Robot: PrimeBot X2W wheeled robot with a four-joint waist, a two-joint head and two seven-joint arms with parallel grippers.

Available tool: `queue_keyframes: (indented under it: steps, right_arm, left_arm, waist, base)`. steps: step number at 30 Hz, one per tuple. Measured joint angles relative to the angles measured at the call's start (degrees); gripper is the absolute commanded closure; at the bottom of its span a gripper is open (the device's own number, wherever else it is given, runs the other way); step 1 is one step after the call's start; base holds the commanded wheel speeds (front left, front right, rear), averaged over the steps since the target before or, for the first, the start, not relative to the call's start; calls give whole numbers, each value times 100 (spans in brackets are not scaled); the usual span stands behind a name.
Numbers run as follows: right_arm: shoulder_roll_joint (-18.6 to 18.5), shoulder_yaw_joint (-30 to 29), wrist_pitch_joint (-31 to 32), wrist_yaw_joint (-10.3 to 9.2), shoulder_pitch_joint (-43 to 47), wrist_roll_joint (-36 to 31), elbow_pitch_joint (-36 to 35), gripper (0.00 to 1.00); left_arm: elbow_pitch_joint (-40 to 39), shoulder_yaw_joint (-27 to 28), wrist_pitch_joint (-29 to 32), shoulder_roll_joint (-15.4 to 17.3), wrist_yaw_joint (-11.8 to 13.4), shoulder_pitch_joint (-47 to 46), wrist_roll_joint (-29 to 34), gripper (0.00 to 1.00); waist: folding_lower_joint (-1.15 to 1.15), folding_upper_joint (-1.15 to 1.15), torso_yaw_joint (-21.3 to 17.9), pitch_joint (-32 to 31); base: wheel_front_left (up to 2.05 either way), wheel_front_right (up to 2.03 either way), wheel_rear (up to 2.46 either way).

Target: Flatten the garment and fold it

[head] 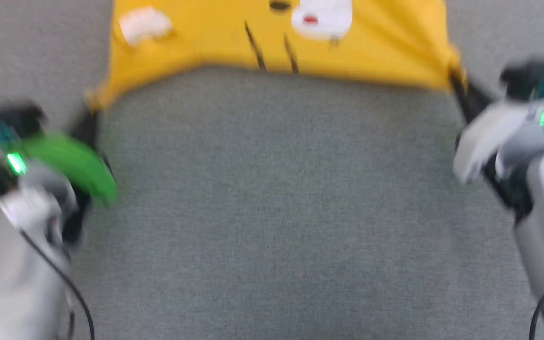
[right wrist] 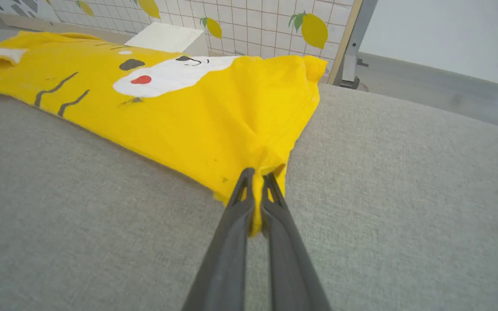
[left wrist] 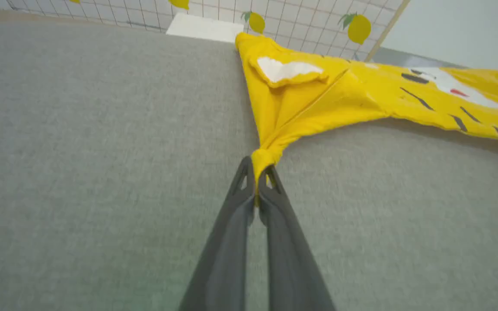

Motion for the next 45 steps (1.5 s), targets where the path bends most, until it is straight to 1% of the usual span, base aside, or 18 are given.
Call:
queue_keyframes:
  steps: [2, 3, 11, 13, 17, 18, 21, 24, 27, 29, 32, 35, 38, 41, 45]
  right_arm:
    - [26, -91, 1, 0, 427, 49, -123, 100]
    - [21, -123, 8, 0, 642, 48, -204, 100]
    - [53, -516, 457, 0, 1972, -70, -1001, 100]
    - [94, -679, 603, 0, 2331, -140, -1224, 100]
    - [290, -1150, 898, 0, 3115, -227, -1671, 100]
    - [483, -1410, 1040, 0, 3707, -314, -1987, 100]
    - [680, -1555, 1050, 0, 4283, -327, -2197, 100]
    - [838, -1677, 845, 0, 4610, -332, -2305, 100]
    - [937, -1682, 425, 0, 4748, -402, -2335, 100]
    - [1002, -1670, 32, 0, 4765, -457, -2330, 100]
    - [1036, -1515, -650, 0, 4762, -633, -2302, 100]
    - [1068, -1403, -1101, 0, 4717, -738, -2209, 100]
    - [1071, -1346, -1308, 0, 4525, -809, -2123, 100]
    - [1031, -1308, -1292, 0, 4204, -821, -2061, 100]
    - [864, -1183, -1104, 0, 3691, -837, -2069, 100]
  left_arm:
    - [-285, -127, 318, 36, 8, 579, -78, 100]
    - [-452, -185, 494, 75, 70, 886, -116, 100]
    - [-1828, -254, 1329, 380, 700, 2615, -361, 100]
    - [-2124, -226, 1535, 427, 846, 3054, -543, 100]
    - [-2615, -214, 1742, 583, 1180, 3847, -615, 100]
    - [-2893, -242, 1790, 594, 1351, 4351, -644, 100]
    - [-3131, -289, 1781, 515, 1488, 4793, -702, 100]
    - [-3262, -356, 1673, 441, 1566, 5033, -702, 100]
    - [-3351, -436, 1355, 357, 1570, 5094, -521, 100]
    - [-3405, -444, 932, 330, 1573, 5049, -209, 100]
    - [-3409, -437, 142, 222, 1664, 4792, 372, 100]
    - [-3366, -465, -487, 129, 1673, 4367, 878, 100]
    - [-3262, -467, -913, 122, 1672, 3890, 1237, 100]
    - [-3182, -490, -1094, 138, 1647, 3340, 1535, 100]
    - [-2978, -557, -1072, 256, 1395, 2472, 1725, 100]
  waist:
    - [0, 0, 8, -191]
    - [0, 0, 12, -295]
    - [0, 0, 36, -933]
    - [0, 0, 41, -1060]
    - [0, 0, 70, -1262]
    - [0, 0, 105, -1366]
    - [0, 0, 164, -1422]
    - [0, 0, 205, -1439]
    - [0, 0, 228, -1431]
    - [0, 0, 238, -1423]
    - [0, 0, 247, -1421]
    - [0, 0, 233, -1414]
    - [0, 0, 209, -1381]
    - [0, 0, 178, -1323]
    - [0, 0, 124, -1174]
  base:
    - [0, 0, 0]
    - [0, 0, 0]
    - [0, 0, 0]
    - [0, 0, 0]
    - [0, 0, 0]
    - [0, 0, 0]
    - [0, 0, 0]
    - [0, 0, 0]
    - [0, 0, 0]
    - [0, 0, 0]
    - [0, 0, 0]
    - [0, 0, 0]
    - [0, 0, 0]
    - [0, 0, 0]
    - [0, 0, 0]
